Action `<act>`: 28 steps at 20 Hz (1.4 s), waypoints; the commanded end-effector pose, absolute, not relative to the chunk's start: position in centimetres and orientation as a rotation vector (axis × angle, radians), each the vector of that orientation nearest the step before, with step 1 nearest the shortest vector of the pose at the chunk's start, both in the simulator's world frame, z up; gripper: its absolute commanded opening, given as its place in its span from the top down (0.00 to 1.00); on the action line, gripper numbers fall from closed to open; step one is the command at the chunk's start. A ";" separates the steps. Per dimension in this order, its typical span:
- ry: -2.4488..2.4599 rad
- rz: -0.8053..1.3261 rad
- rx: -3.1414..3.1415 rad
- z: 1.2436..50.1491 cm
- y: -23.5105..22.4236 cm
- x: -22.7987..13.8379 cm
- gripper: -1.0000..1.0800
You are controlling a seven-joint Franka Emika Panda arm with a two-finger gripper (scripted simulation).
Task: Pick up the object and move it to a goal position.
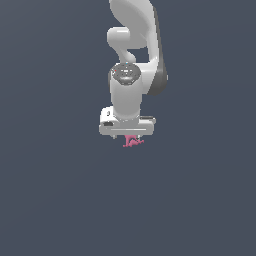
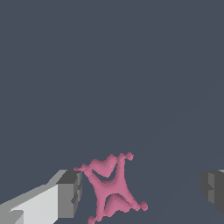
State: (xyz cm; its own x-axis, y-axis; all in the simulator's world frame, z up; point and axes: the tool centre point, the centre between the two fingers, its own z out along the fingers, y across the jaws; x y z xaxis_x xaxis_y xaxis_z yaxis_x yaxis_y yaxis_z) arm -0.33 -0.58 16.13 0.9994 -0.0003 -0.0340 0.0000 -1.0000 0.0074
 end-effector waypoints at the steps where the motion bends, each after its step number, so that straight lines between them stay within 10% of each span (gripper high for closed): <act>1: 0.000 -0.053 3.134 16.1 -0.6 -0.3 0.04; 28: 0.187 -0.015 3.122 12.7 -0.6 -3.3 0.04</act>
